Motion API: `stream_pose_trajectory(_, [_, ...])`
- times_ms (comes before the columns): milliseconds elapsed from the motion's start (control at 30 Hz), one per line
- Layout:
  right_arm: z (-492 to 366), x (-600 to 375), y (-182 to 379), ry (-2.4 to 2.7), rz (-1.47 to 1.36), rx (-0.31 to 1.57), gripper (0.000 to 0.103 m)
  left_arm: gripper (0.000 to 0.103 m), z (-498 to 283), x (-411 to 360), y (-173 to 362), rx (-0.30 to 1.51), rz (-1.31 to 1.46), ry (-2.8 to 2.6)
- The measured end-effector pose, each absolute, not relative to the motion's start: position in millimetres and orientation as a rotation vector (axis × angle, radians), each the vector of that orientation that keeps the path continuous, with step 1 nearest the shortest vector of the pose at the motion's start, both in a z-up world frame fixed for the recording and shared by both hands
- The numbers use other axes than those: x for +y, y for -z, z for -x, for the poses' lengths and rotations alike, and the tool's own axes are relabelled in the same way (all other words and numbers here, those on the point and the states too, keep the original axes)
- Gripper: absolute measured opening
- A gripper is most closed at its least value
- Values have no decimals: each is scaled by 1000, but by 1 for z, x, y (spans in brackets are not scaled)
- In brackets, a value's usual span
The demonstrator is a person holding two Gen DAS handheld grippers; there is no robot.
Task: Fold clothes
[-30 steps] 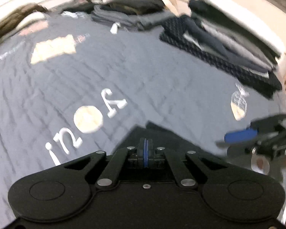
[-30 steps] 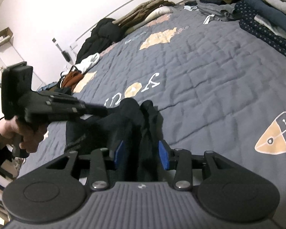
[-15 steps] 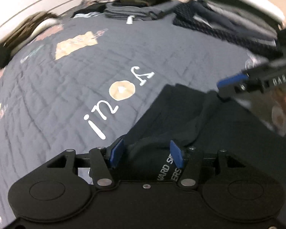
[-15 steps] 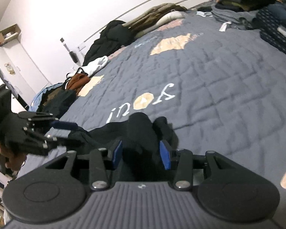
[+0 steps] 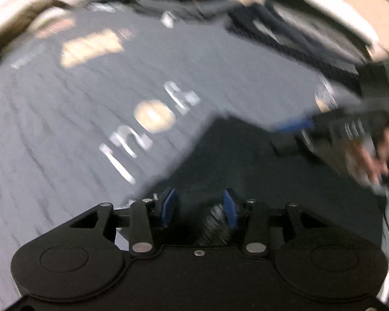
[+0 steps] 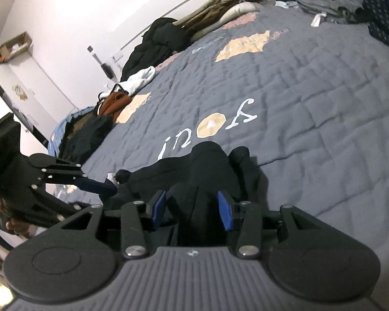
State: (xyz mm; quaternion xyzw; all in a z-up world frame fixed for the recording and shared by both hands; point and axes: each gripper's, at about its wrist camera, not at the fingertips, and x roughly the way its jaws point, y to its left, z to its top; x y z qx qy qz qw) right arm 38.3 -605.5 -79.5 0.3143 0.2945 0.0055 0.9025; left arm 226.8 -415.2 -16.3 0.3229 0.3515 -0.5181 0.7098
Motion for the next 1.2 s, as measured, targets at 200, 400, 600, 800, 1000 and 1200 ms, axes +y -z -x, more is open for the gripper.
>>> stream_pose_trajectory(200, [-38, -602, 80, -4, -623, 593, 43, 41, -229, -411, 19, 821, -738, 1157])
stream_pose_trajectory(400, [-41, -597, 84, -15, -589, 614, 44, 34, -215, -407, 42, 873, -847, 1177])
stream_pose_trajectory(600, [-41, -593, 81, -43, -558, 614, 30, 21, -210, -402, 51, 923, -875, 1203])
stream_pose_trajectory(800, [-39, -594, 74, -88, -565, 594, 18, 30, -229, -401, 36, 963, -750, 1201])
stream_pose_trajectory(1000, [-39, -592, 73, -96, -549, 599, 18, 31, -245, -409, 33, 1000, -644, 1189])
stream_pose_trajectory(1200, [-38, -590, 73, -97, -540, 600, 18, 31, -261, -410, 41, 1089, -513, 1178])
